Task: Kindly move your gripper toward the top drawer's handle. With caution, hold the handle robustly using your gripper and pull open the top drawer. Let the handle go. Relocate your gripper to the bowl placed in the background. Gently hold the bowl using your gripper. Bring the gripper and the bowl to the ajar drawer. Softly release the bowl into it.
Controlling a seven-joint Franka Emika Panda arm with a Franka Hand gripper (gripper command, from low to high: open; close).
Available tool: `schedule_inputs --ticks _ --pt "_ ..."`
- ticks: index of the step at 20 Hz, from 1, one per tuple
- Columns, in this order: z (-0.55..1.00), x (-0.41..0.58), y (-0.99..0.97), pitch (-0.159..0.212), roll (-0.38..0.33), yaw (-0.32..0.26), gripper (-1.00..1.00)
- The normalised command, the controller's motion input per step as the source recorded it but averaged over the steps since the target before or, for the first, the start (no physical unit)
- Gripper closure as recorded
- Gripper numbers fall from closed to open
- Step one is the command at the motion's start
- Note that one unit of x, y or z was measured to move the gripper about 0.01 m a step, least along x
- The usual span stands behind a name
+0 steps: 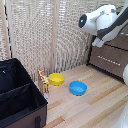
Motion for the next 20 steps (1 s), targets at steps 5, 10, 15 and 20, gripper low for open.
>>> schedule_inputs --ticks 5,10,15,20 --pt "0.00 0.099 -0.05 0.001 -0.008 -0.004 1.00" --pt "0.00 0.065 -0.03 0.000 -0.003 -0.007 1.00" --pt "0.03 0.045 -0.02 0.000 0.001 0.008 1.00" --pt "0.16 0.130 0.00 0.000 0.067 0.029 1.00"
